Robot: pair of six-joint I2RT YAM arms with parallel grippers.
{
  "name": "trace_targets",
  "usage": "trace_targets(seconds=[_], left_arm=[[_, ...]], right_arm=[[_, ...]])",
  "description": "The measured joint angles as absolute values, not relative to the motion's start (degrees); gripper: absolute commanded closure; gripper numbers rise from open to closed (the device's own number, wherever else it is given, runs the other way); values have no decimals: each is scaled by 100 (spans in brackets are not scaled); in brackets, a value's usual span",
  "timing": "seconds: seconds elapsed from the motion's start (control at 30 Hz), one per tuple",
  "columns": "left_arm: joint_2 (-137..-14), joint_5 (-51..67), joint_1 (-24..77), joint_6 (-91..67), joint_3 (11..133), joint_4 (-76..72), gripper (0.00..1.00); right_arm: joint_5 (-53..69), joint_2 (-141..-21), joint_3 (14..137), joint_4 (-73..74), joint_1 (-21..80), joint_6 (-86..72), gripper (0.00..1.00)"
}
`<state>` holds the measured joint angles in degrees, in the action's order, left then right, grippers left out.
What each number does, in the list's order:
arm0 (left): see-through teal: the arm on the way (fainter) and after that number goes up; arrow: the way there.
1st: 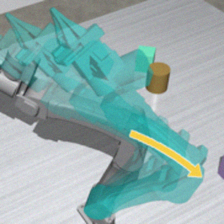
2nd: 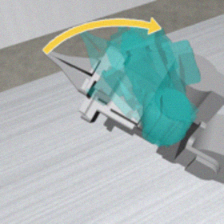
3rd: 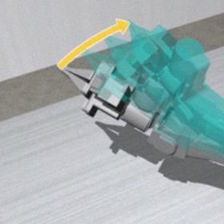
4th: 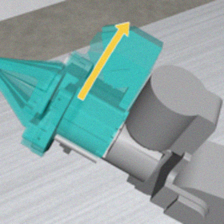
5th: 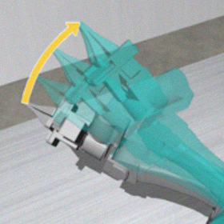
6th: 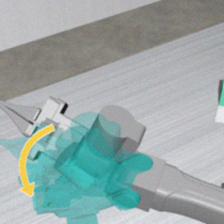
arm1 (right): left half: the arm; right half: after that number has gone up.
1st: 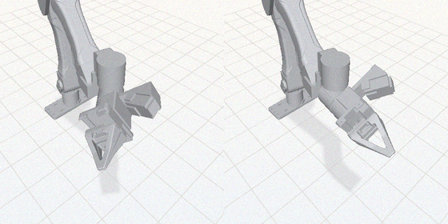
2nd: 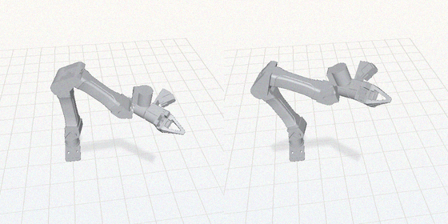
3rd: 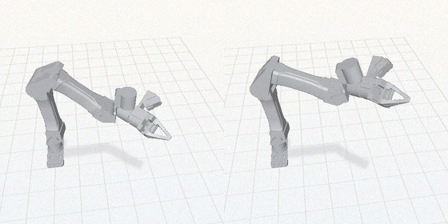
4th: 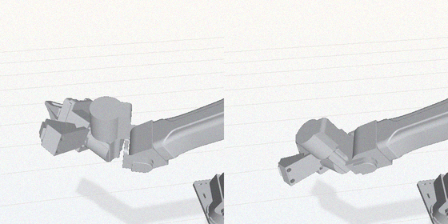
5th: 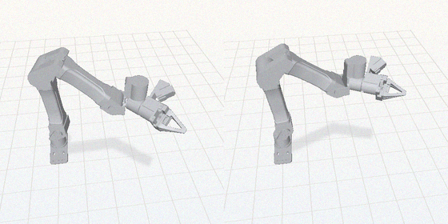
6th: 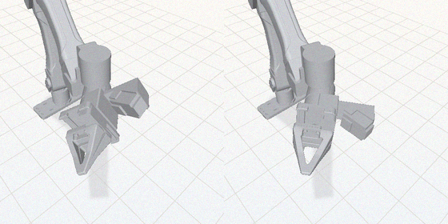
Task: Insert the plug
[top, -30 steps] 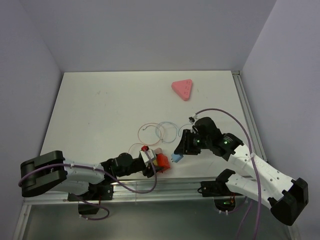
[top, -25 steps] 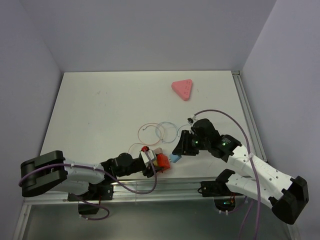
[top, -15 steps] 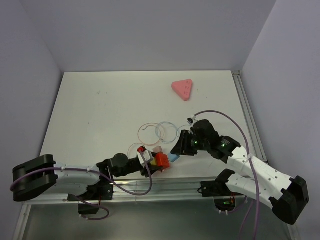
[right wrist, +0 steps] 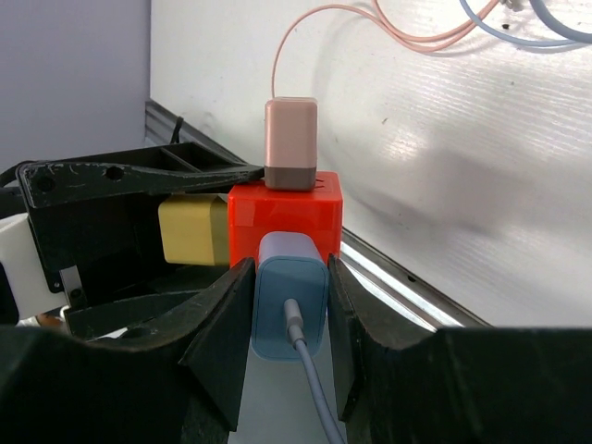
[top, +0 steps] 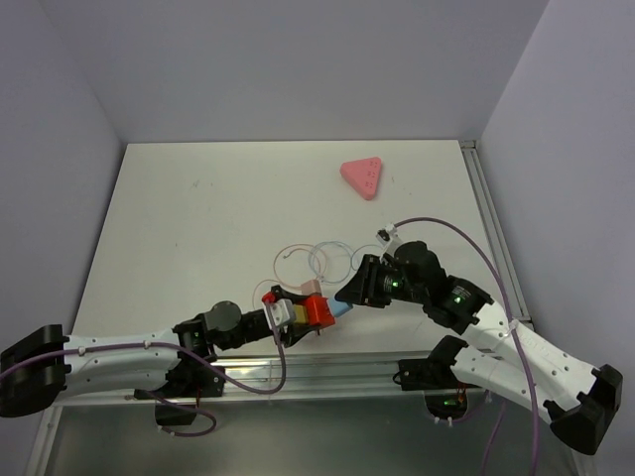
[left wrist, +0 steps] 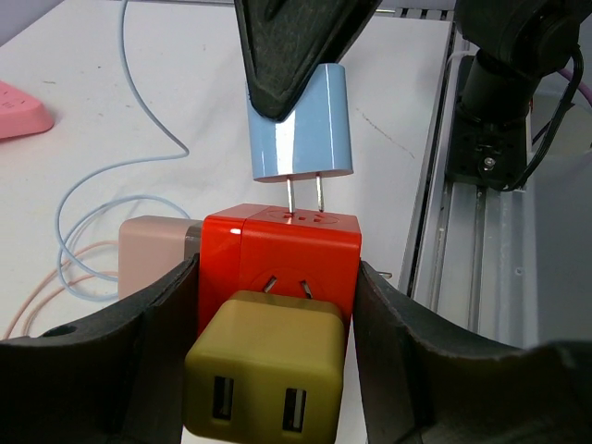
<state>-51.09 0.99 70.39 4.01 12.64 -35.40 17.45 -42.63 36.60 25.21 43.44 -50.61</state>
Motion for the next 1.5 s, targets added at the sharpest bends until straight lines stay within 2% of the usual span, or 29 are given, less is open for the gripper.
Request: trace_targets(seconds=[0.67,1.5], left_arm=[[-4727,14,7135,384,1352,-3223,100],[-4397,-244,7140,401,1354,-2838,100]], right_arm=[[445,-3951,3741,2270,5256,-5251,100],[-69,-4080,3793,2265,5649,-5443,100]])
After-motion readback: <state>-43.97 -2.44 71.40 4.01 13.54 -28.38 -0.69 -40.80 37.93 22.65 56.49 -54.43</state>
